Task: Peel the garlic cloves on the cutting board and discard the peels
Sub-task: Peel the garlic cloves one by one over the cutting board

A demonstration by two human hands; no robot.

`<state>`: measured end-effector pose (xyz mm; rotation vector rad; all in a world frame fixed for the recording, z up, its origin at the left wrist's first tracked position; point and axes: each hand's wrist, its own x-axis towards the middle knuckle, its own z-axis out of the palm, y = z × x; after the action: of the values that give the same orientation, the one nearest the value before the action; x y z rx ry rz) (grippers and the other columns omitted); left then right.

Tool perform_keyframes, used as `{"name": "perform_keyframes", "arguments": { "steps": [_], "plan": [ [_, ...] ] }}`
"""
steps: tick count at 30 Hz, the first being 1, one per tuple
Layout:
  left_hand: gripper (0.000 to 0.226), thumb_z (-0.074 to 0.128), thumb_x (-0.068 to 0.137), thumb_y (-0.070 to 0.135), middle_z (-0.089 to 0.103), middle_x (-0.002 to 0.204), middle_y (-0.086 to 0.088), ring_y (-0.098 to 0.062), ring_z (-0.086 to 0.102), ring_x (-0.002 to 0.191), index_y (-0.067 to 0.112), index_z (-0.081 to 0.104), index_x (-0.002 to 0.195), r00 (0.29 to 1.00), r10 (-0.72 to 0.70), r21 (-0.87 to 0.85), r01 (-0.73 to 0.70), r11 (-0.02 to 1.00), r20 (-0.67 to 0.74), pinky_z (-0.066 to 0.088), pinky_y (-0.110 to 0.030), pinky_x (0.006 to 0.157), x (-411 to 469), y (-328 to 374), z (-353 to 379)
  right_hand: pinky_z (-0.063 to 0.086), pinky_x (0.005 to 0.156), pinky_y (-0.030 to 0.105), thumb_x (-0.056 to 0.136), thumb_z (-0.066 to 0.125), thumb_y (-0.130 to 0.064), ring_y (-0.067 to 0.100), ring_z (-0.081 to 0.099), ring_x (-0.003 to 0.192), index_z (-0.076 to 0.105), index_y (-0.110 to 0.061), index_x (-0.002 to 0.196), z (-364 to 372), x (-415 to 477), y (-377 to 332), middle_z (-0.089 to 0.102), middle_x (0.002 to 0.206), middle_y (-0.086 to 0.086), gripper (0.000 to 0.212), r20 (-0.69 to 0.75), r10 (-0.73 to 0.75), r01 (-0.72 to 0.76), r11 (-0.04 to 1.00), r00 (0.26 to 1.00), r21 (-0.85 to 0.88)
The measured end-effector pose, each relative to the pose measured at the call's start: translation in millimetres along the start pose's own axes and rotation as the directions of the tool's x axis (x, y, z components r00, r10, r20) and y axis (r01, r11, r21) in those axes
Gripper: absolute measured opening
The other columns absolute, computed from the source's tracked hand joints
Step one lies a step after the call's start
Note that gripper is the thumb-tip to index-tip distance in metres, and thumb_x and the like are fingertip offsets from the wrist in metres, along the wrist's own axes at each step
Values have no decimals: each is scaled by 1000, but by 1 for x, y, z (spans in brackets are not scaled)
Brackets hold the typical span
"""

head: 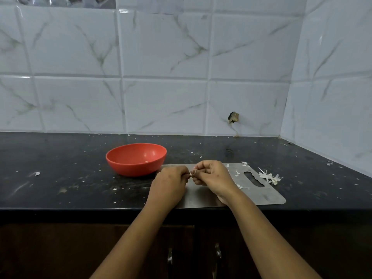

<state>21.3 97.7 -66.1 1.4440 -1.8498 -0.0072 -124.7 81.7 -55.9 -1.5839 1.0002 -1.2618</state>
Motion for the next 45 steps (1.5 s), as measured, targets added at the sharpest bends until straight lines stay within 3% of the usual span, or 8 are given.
{"name": "perform_keyframes", "arguments": {
  "steps": [4, 9, 13, 17, 24, 29, 38, 45],
  "plan": [
    [16, 44, 98, 28, 57, 74, 6, -17, 55, 76, 21, 54, 87, 996, 76, -10, -75, 997, 45, 49, -39, 70, 0, 5, -4, 52, 64, 20, 89, 66, -2, 10, 61, 66, 66, -5, 88, -5, -4, -1, 65, 73, 6, 3, 44, -42, 40, 998, 998, 52],
    [23, 46, 98, 20, 54, 64, 4, -10, 51, 62, 26, 52, 77, 997, 21, -245, -2, 970, 74, 40, -31, 62, 1, 1, -8, 55, 67, 20, 91, 64, -11, 4, 63, 73, 69, -12, 109, 3, -7, -2, 70, 95, 5, 19, 90, -211, 226, 950, 973, -216],
    [32, 46, 98, 18, 60, 61, 1, -2, 46, 51, 22, 51, 67, 995, -5, -345, 39, 938, 98, 38, -23, 57, 0, -1, -9, 53, 62, 18, 93, 60, -6, 2, 62, 63, 70, -16, 89, 2, -7, 0, 69, 77, 4, 14, 41, -233, 236, 933, 972, -271],
    [27, 45, 100, 18, 63, 64, 2, 0, 48, 51, 18, 55, 75, 993, 21, -354, 22, 935, 117, 37, -16, 54, 0, 0, -10, 51, 57, 18, 95, 60, -12, 1, 59, 57, 69, -3, 87, 1, -8, 3, 64, 67, -1, 15, 30, -217, 214, 919, 976, -330],
    [22, 45, 97, 17, 57, 69, 0, -13, 52, 66, 16, 53, 76, 993, 96, -178, -84, 981, 61, 42, -36, 64, -2, -1, -10, 44, 56, 16, 101, 47, -16, 5, 55, 56, 64, -5, 87, 2, -10, -1, 60, 67, -4, 24, 148, -206, 248, 893, 967, -377],
    [19, 40, 97, 23, 56, 75, 0, -22, 54, 72, 20, 46, 80, 989, 132, -35, -130, 991, 70, 45, -42, 65, -4, 4, -6, 38, 51, 16, 101, 47, -16, 7, 47, 51, 59, -13, 76, -2, -7, 0, 54, 61, -2, 29, 122, -89, 116, 965, 989, -236],
    [23, 42, 81, 34, 42, 57, 8, -24, 52, 60, 25, 36, 61, 979, 198, 69, -195, 978, -41, 42, -36, 56, -6, 6, -2, 36, 57, 20, 102, 46, -18, 6, 44, 53, 54, -13, 73, -3, -6, 1, 49, 57, -7, 31, 239, -55, 120, 956, 969, -266],
    [25, 39, 79, 34, 37, 53, 10, -17, 43, 56, 26, 29, 58, 968, 247, 51, -245, 968, -48, 39, -34, 53, -8, 7, -4, 34, 53, 14, 103, 44, -22, 1, 41, 52, 57, -17, 76, -14, -2, -8, 46, 59, -7, 31, 383, 55, 25, 979, 922, -203]
  ]
}}
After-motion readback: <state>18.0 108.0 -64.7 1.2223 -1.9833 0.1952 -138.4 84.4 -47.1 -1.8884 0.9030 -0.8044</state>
